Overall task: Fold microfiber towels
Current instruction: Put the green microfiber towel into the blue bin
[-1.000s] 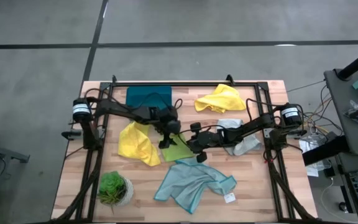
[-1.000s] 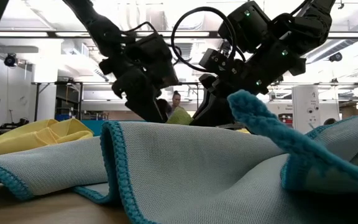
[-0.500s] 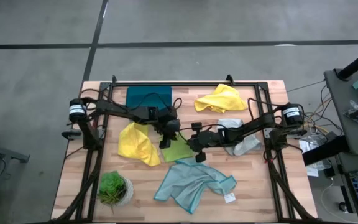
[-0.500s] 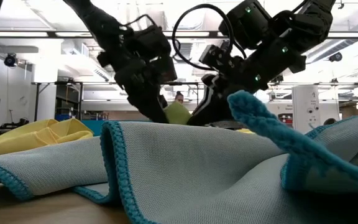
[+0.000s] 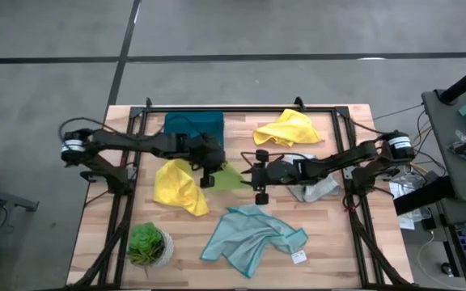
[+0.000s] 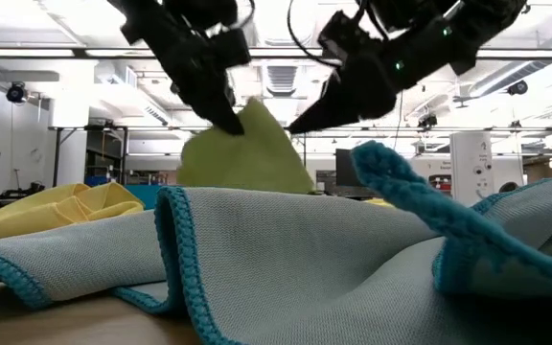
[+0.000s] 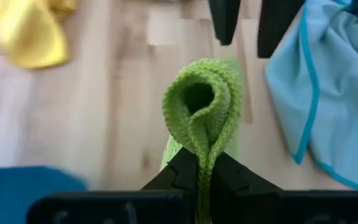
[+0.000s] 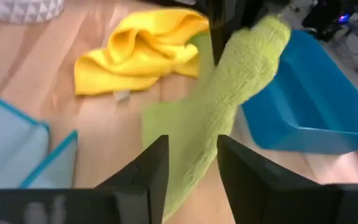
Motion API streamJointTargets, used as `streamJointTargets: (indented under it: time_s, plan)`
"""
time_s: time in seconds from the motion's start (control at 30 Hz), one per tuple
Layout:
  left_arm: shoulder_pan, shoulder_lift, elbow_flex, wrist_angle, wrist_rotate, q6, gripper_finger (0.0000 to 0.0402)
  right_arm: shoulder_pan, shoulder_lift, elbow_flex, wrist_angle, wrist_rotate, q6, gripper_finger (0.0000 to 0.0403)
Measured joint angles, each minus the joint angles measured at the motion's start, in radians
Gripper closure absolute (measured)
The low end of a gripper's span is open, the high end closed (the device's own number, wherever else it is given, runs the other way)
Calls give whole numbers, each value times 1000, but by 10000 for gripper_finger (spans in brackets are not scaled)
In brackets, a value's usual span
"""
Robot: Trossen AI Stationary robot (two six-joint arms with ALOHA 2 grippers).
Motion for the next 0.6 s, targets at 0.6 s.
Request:
streamJointTargets:
  time_s: [0.6]
  plan:
    - [303,-160,61,-336,-112,215,401,0,-151,-1,-103,5,16,269]
